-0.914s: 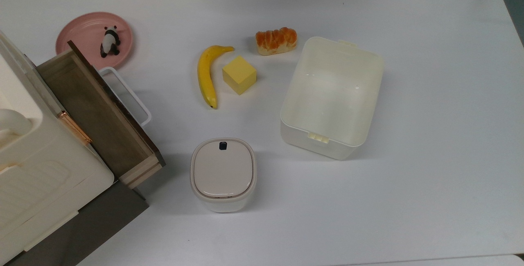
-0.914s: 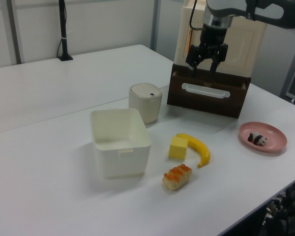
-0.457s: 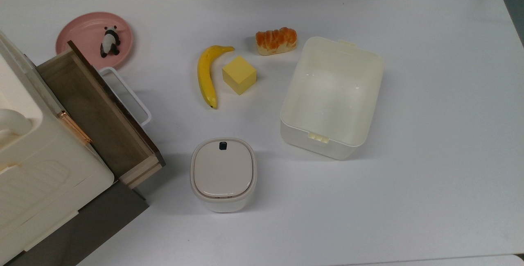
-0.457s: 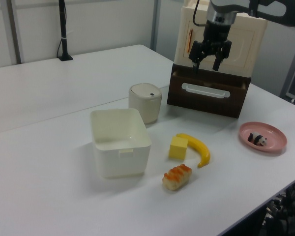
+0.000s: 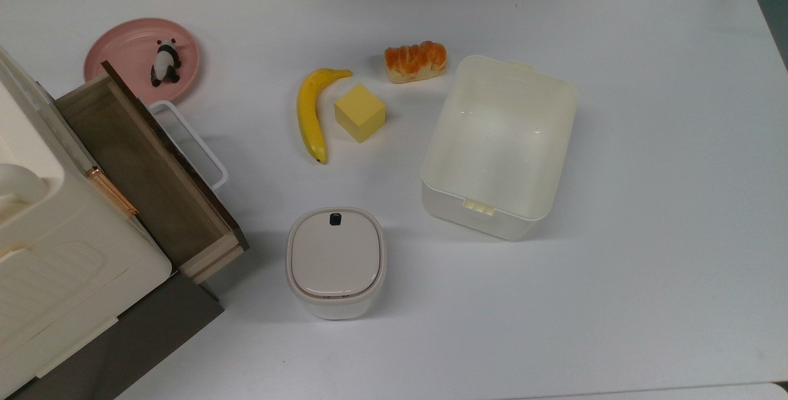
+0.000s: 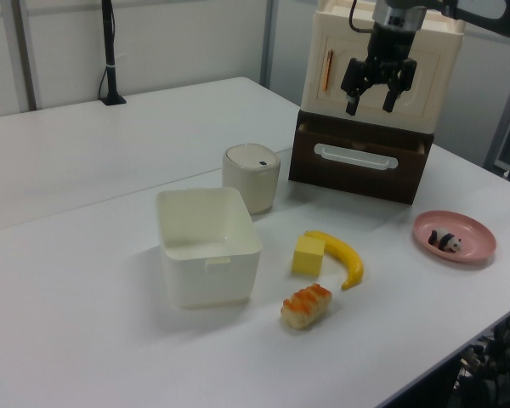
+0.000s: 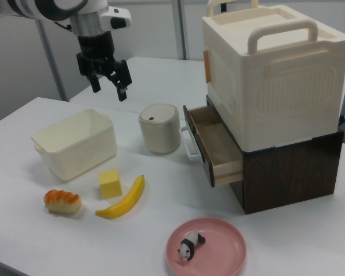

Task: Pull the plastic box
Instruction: 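Move the gripper from above the drawer unit toward the cream plastic box, then lower the open gripper inside the box just past its rim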

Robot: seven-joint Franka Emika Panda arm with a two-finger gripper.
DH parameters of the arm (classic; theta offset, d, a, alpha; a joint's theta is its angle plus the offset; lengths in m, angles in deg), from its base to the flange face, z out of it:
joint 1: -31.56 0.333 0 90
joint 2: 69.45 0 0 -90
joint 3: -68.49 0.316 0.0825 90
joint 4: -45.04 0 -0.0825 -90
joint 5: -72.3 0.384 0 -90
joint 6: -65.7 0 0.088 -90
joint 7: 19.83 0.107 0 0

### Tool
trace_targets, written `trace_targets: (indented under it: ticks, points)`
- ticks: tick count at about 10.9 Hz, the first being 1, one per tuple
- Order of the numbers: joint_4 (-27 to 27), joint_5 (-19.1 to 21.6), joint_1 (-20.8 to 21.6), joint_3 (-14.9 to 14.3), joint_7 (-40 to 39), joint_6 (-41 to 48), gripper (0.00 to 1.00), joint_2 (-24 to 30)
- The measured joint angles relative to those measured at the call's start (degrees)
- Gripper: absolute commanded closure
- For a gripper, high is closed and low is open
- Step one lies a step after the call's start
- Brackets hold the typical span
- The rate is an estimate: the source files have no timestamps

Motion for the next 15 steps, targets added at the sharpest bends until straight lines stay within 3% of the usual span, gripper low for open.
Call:
trace_targets:
  ticks: [7,10,13,15]
  points:
    - [0.1,0.0,-0.1,1.0,-0.4,-1.1,0.0,-1.8]
    - [0.1,0.1,5.5,1.4,-0.3,-1.6,0.0,-4.7]
    - [0.1,0.1,7.3,1.8,-0.3,-6.3,0.0,-5.8]
    - [0.3,0.1,7.9,6.0,-3.0,-14.0,0.0,-5.7]
